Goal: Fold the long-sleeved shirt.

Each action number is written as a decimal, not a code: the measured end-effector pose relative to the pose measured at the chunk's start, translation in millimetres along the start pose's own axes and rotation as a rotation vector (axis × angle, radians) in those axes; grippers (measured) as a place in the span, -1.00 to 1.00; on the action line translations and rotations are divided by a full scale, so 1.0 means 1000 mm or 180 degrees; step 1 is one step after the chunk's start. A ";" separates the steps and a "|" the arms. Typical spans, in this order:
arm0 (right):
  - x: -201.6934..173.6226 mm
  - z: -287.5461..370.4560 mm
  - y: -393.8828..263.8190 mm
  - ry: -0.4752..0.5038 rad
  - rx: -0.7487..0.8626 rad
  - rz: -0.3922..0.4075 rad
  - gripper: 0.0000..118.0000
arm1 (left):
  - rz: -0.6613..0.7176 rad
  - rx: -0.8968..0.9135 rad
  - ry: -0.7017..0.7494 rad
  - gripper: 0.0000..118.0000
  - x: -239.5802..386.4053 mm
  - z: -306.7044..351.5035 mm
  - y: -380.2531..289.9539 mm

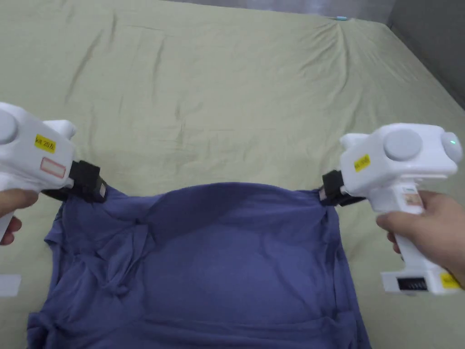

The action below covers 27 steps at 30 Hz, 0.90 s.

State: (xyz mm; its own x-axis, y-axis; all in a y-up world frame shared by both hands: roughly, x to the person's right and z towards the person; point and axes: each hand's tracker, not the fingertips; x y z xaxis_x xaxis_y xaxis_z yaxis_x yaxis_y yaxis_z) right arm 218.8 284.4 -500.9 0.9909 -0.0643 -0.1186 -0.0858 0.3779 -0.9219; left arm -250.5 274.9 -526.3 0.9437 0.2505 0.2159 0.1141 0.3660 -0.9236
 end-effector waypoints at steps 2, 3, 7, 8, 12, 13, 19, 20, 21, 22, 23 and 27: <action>-0.012 0.020 -0.038 0.0016 -0.0041 0.0078 -0.99 | -0.0025 -0.0014 -0.0045 -0.65 0.005 0.015 -0.034; -0.009 0.025 -0.060 0.0006 -0.0096 0.0155 -0.99 | 0.0076 -0.0005 -0.0065 -0.65 0.007 0.019 -0.052; -0.013 0.022 -0.120 -0.0113 -0.0360 0.0204 -1.00 | 0.0377 -0.0064 -0.0202 -0.65 0.012 0.029 -0.113; -0.016 0.020 -0.131 -0.0102 -0.0432 0.0203 -0.99 | 0.0379 -0.0108 -0.0179 -0.65 0.012 0.028 -0.123; -0.024 -0.005 -0.161 -0.0189 -0.0680 0.0291 -0.99 | 0.0278 -0.0358 0.0053 -0.65 0.010 0.021 -0.159; -0.025 -0.011 -0.164 -0.0186 -0.0685 0.0274 -0.99 | 0.0311 -0.0379 0.0022 -0.65 0.008 0.019 -0.165; -0.027 -0.044 -0.177 -0.0360 -0.0882 0.0406 -1.00 | 0.0410 -0.0552 0.0052 -0.65 -0.005 0.000 -0.187; -0.027 -0.046 -0.176 -0.0348 -0.0865 0.0396 -1.00 | 0.0384 -0.0547 0.0093 -0.65 -0.007 -0.004 -0.188; -0.028 -0.047 -0.174 -0.0354 -0.0878 0.0401 -0.99 | 0.0371 -0.0559 0.0146 -0.65 -0.011 -0.011 -0.189; -0.029 -0.048 -0.174 -0.0364 -0.0883 0.0405 -0.99 | 0.0390 -0.0546 0.0157 -0.65 -0.016 -0.017 -0.191; -0.030 -0.047 -0.174 -0.0367 -0.0881 0.0410 -0.96 | 0.0501 -0.0519 0.0102 -0.66 -0.021 -0.025 -0.193; -0.026 -0.051 -0.173 -0.0397 -0.0888 0.0404 -0.72 | 0.0717 -0.0402 -0.0009 -0.65 -0.028 -0.030 -0.194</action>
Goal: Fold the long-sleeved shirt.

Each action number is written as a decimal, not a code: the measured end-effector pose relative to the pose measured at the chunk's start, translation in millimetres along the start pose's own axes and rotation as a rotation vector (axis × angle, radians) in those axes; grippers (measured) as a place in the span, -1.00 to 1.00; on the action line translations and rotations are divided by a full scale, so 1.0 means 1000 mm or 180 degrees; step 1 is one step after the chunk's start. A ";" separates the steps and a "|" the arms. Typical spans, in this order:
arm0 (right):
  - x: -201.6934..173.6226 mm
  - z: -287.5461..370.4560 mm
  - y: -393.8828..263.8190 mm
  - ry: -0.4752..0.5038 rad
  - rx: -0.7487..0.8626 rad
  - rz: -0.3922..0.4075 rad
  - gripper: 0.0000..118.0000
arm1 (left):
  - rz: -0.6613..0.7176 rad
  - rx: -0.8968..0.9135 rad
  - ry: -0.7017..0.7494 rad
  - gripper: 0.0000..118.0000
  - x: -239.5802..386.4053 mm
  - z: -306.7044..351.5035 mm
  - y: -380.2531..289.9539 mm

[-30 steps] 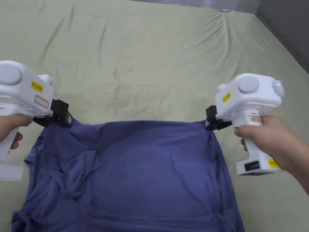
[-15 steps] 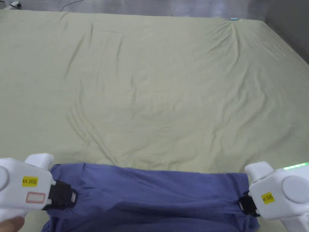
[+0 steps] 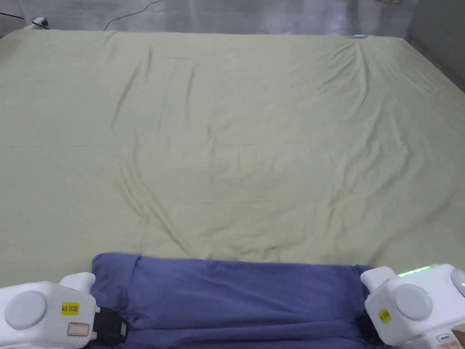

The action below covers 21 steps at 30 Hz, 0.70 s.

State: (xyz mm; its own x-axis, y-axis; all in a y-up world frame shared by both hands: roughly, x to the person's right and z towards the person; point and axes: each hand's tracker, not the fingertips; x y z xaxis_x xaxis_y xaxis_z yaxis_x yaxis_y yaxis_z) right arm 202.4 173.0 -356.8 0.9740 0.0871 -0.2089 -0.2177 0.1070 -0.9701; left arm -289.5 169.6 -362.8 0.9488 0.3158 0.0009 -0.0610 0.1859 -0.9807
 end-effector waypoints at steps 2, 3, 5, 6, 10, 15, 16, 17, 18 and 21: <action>0.007 0.003 0.000 0.0112 -0.0006 -0.0109 -0.66 | 0.0022 0.0028 -0.0032 -0.46 -0.003 0.005 0.000; 0.010 0.008 0.000 0.0133 0.0000 -0.0111 -0.48 | 0.0064 0.0045 -0.0103 -0.30 -0.002 0.013 -0.001; 0.014 0.026 -0.005 0.0084 0.0042 -0.0142 0.42 | 0.0127 0.0190 -0.0169 0.48 0.001 0.035 -0.004; 0.015 0.039 -0.007 -0.0021 0.0108 -0.0092 0.59 | 0.0162 0.0345 -0.0172 0.76 0.002 0.050 -0.006; 0.016 0.101 -0.017 0.0159 0.0622 -0.0139 0.59 | 0.0209 0.0925 -0.0460 0.96 0.009 0.104 -0.016; 0.012 0.107 -0.019 0.0469 0.0905 -0.0474 -0.27 | 0.0355 0.0637 -0.0662 -0.01 0.008 0.095 -0.025; 0.007 0.102 -0.019 0.0576 0.0936 -0.0471 -0.51 | 0.0328 0.0548 -0.0583 -0.30 0.008 0.090 -0.027; 0.003 0.097 -0.018 0.0696 0.0899 -0.0482 -0.75 | 0.0337 0.0600 -0.0541 -0.56 0.007 0.082 -0.027; -0.002 0.091 -0.019 0.0765 0.0878 -0.0539 -0.94 | 0.0335 0.0571 -0.0526 -0.83 0.005 0.076 -0.027; -0.010 0.086 -0.023 0.1024 0.0970 -0.0474 -1.00 | 0.0539 0.0557 -0.0924 -1.00 -0.020 0.073 -0.019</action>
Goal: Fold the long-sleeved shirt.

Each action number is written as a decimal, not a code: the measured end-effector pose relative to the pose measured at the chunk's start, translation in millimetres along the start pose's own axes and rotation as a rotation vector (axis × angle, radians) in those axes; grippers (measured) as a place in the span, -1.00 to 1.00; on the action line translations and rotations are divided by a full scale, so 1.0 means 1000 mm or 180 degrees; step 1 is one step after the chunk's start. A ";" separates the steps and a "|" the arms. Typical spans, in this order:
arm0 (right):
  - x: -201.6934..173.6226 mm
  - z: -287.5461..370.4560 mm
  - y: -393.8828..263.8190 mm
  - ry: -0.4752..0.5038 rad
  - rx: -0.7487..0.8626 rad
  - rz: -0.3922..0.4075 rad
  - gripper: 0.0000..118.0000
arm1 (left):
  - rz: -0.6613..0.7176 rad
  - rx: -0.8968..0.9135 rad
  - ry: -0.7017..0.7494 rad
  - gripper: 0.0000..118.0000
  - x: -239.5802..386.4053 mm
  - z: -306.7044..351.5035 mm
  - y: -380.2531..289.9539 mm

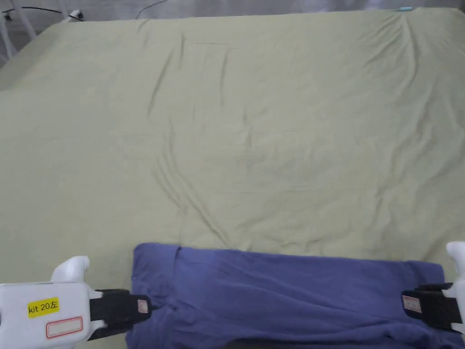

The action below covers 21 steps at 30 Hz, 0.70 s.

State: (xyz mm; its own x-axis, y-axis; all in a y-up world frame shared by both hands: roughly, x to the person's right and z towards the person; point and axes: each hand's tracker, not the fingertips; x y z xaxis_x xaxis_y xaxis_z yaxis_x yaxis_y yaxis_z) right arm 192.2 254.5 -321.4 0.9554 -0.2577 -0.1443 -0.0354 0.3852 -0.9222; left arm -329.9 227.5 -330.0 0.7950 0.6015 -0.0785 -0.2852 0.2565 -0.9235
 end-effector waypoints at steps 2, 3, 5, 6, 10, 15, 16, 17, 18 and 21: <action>-0.005 -0.001 -0.001 -0.0055 0.0056 0.0105 -1.00 | 0.0246 0.0123 -0.0363 -1.00 -0.021 0.003 0.015; -0.009 -0.001 0.000 -0.0079 0.0078 0.0191 -1.00 | 0.0277 0.0067 -0.0503 -0.83 -0.033 0.001 0.023; -0.008 -0.001 0.002 0.0025 0.0073 0.0215 -1.00 | 0.0288 -0.0138 -0.0270 0.99 -0.047 -0.009 0.037; -0.006 -0.001 0.003 0.0144 0.0093 0.0178 -1.00 | 0.0272 -0.0345 -0.0145 1.00 -0.059 -0.010 0.042; -0.005 0.001 0.007 0.0505 0.0231 0.0081 -1.00 | 0.0911 -0.0353 -0.0828 0.99 -0.092 -0.047 0.055; -0.012 0.001 0.013 0.0847 0.0358 0.0035 -1.00 | 0.0806 -0.0860 -0.1746 1.00 -0.081 -0.117 0.045; -0.014 0.001 0.014 0.0881 0.0367 0.0044 -1.00 | 0.0656 -0.0913 -0.1763 1.00 -0.093 -0.130 0.056; -0.017 0.001 0.015 0.0903 0.0382 0.0070 -1.00 | 0.0620 -0.0962 -0.1814 1.00 -0.088 -0.141 0.060; -0.021 0.001 0.016 0.0929 0.0402 0.0098 -1.00 | 0.0636 -0.0999 -0.1865 1.00 -0.082 -0.154 0.062; -0.033 -0.003 0.020 0.0986 0.0410 0.0157 -1.00 | 0.0448 -0.1135 -0.1834 1.00 -0.051 -0.174 0.064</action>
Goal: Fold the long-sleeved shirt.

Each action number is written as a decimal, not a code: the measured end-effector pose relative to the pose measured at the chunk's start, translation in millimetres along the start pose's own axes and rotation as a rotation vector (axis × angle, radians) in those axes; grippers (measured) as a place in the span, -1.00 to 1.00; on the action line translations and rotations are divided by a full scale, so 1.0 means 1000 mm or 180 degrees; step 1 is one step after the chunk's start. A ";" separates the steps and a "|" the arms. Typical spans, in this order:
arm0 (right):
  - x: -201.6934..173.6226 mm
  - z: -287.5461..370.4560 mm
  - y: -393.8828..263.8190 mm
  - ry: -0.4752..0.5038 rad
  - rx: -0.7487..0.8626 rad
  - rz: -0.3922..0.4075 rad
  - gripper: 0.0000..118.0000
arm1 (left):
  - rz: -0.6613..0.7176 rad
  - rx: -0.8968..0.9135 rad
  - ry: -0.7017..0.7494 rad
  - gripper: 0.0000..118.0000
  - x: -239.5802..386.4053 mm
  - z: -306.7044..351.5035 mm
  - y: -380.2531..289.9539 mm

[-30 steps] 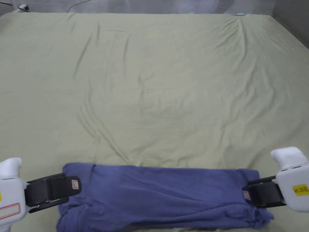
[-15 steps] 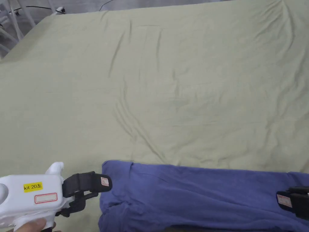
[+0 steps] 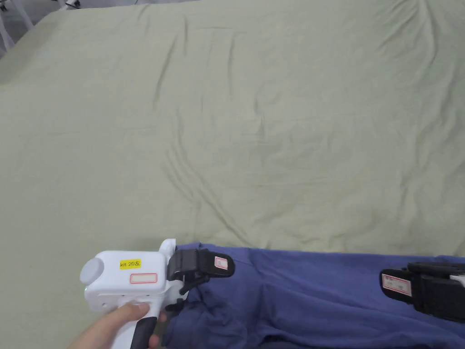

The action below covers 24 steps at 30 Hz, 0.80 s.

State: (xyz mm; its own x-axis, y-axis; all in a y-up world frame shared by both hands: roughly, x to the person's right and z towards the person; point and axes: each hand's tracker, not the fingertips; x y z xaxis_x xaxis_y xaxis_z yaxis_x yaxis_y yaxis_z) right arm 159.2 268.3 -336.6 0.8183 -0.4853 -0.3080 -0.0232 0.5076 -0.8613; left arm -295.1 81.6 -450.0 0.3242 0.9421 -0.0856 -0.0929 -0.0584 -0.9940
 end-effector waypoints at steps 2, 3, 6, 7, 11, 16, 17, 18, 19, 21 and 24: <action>-0.006 -0.005 0.002 -0.0023 0.0005 0.0014 -1.00 | -0.0080 -0.0082 0.0087 -0.30 0.010 -0.002 0.002; -0.008 -0.007 0.002 -0.0029 0.0004 0.0010 -1.00 | -0.0159 0.0003 0.0250 -0.68 0.015 0.005 0.002; -0.011 -0.010 0.002 -0.0034 0.0011 -0.0024 -1.00 | 0.0140 0.0268 0.0419 -0.68 0.007 0.025 -0.004; -0.012 -0.010 0.002 -0.0038 0.0001 -0.0036 -1.00 | 0.0200 0.0321 0.0312 -0.68 -0.001 0.040 -0.002; -0.018 -0.009 0.006 -0.0137 0.0031 -0.0020 -1.00 | 0.0023 0.0503 0.0306 -0.68 0.018 0.089 -0.025; -0.027 -0.004 0.019 -0.0170 0.0159 -0.0061 -1.00 | 0.0025 0.0939 0.0495 -0.68 0.038 0.182 -0.033; -0.030 -0.004 0.022 -0.0180 0.0184 -0.0061 -1.00 | 0.0003 0.1021 0.0597 -0.68 0.040 0.204 -0.035; -0.032 -0.004 0.024 -0.0192 0.0211 -0.0056 -1.00 | 0.0030 0.1116 0.0695 -0.68 0.040 0.226 -0.034; -0.034 -0.004 0.025 -0.0199 0.0233 -0.0058 -1.00 | 0.0067 0.1193 0.0786 -0.68 0.040 0.244 -0.034; -0.038 -0.006 0.028 -0.0193 0.0271 -0.0082 -1.00 | 0.0131 0.1354 0.1098 -0.68 0.042 0.279 -0.038; -0.042 -0.009 0.028 -0.0188 0.0296 -0.0128 -1.00 | 0.0088 0.1418 0.1696 -0.68 0.058 0.298 -0.045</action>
State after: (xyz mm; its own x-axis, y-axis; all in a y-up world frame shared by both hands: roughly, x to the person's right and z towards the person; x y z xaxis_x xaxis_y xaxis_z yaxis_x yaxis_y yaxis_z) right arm 118.5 296.2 -351.2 0.8500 -0.4652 -0.2471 0.0617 0.5538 -0.8304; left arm -553.0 237.2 -389.8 0.7234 0.6451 -0.2459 -0.4486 0.1684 -0.8777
